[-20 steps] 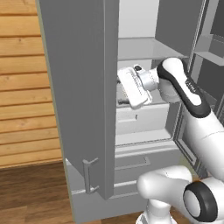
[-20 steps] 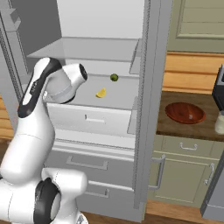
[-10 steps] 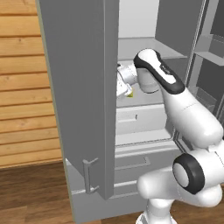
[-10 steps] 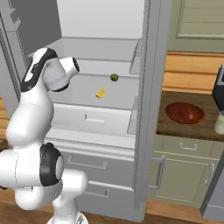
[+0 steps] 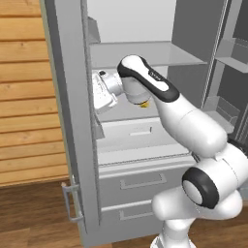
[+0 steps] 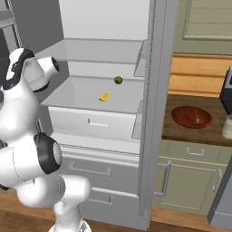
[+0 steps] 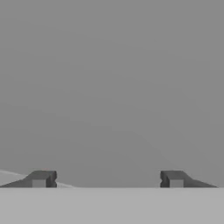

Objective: Grab a lemon wedge from the fridge and one ice cube from the ice bowl, and put them in the glass of lemonade.

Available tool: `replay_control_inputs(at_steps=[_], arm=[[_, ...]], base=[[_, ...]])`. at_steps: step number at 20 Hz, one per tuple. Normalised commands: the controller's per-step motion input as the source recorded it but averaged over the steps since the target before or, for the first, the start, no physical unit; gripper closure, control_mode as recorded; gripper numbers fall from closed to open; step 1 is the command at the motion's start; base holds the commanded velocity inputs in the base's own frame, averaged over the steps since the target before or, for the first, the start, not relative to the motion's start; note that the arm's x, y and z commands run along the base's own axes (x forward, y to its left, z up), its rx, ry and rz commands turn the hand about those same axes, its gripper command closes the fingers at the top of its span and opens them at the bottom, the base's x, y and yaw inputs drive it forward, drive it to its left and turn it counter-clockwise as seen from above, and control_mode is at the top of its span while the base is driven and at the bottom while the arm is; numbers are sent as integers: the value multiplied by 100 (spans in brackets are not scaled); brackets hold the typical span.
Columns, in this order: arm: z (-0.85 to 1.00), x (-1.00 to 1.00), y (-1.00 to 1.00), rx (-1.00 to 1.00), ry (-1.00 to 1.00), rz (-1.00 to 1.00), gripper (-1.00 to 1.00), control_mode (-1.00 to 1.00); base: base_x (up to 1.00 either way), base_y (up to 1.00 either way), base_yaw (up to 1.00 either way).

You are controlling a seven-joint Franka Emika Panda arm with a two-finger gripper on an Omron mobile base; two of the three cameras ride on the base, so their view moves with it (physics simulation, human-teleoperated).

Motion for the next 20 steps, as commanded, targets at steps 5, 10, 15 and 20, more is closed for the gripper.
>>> replay_control_inputs(at_steps=[5, 10, 15, 20], arm=[[0, 0, 99, -1, 0, 0, -100, -100], [7, -1, 31, -8, 0, -4, -100, -100], [61, -37, -63, -6, 0, -18, -100, -100], [44, -29, -98, -9, 2, -32, -100, -100]], base=[[0, 0, 0], [0, 0, 0], [0, 0, 0], [0, 0, 0]])
